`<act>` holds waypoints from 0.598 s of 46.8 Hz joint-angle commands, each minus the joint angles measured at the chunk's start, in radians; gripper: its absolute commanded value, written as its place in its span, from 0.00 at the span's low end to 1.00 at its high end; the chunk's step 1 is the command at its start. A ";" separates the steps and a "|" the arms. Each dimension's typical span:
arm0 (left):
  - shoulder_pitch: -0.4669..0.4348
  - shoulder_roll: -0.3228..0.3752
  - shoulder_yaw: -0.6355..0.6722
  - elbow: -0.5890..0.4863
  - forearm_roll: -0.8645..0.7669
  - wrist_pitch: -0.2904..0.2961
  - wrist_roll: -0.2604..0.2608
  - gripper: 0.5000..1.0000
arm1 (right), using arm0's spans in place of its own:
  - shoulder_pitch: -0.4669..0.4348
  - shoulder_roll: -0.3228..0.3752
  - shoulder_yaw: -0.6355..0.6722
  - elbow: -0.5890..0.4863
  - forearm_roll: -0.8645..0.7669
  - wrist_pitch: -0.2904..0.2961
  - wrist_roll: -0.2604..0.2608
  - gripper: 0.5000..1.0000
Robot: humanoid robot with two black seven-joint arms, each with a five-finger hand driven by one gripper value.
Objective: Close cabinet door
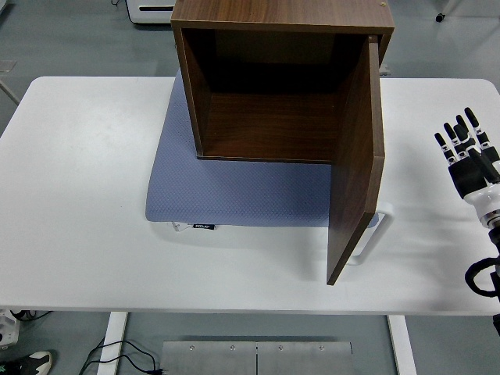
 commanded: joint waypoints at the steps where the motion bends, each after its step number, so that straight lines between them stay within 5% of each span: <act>1: 0.000 0.000 0.000 0.000 0.000 0.000 -0.001 1.00 | 0.000 0.002 0.000 0.000 0.000 0.000 0.000 1.00; 28: 0.000 0.000 0.000 0.000 0.000 0.000 0.000 1.00 | 0.000 -0.003 0.000 0.001 0.001 0.002 0.002 1.00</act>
